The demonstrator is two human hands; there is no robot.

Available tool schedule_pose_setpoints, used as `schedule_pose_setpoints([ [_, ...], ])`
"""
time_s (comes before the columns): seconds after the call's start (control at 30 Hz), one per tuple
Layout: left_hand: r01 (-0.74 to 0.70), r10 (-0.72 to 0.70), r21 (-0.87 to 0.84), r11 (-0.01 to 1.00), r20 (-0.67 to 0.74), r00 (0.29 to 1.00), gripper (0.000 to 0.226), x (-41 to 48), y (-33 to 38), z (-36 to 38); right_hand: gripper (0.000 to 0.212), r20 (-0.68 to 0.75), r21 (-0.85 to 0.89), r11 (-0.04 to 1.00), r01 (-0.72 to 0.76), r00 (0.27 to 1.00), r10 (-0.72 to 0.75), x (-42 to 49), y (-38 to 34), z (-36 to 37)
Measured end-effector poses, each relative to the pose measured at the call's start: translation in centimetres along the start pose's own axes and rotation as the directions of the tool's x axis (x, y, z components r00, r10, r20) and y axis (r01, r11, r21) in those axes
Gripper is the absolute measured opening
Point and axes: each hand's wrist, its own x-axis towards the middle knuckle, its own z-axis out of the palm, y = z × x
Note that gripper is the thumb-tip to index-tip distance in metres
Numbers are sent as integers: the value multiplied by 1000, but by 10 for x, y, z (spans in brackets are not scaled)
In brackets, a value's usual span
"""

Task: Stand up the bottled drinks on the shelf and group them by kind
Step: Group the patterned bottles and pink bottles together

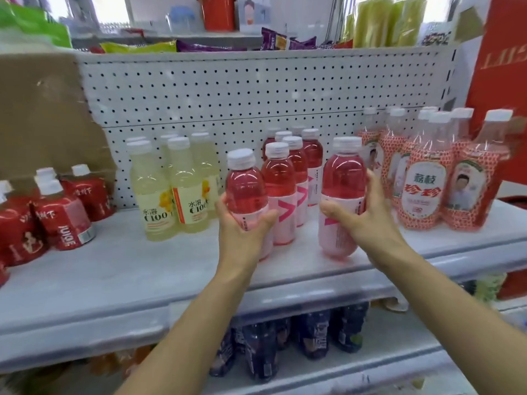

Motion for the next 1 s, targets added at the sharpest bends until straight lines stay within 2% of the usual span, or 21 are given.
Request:
schedule_pose_setpoints([
  [0.23, -3, 3, 9, 1000, 52, 999, 83, 32, -27, 25, 87, 38, -28, 1000, -3, 999, 4, 41, 35, 5],
  [0.43, 6, -8, 105, 994, 14, 1000, 95, 45, -32, 44, 74, 100, -38, 997, -73, 992, 77, 64, 43, 4],
  [0.63, 53, -61, 256, 965, 24, 998, 84, 42, -25, 41, 73, 136, -103, 988, -118, 982, 131, 61, 44, 1],
  [0.7, 76, -92, 341, 937, 31, 995, 84, 34, -27, 37, 69, 138, -128, 982, -141, 978, 158, 50, 45, -2],
  [0.77, 96, -134, 455, 885, 51, 990, 94, 15, -21, 31, 68, 151, -178, 971, -160, 970, 188, 34, 45, -6],
  [0.87, 29, -162, 625, 780, 158, 974, 96, -33, 8, 24, 76, 236, -257, 956, -142, 950, 205, 1, 31, -7],
  [0.93, 21, -180, 707, 707, 151, 972, 87, -62, 15, 16, 69, 354, -357, 933, -52, 916, 187, -23, 20, -6],
  [1.0, 7, -133, 751, 660, 108, 985, 80, -89, 16, 1, 65, 449, -413, 903, 116, 889, 91, -45, 18, 1],
])
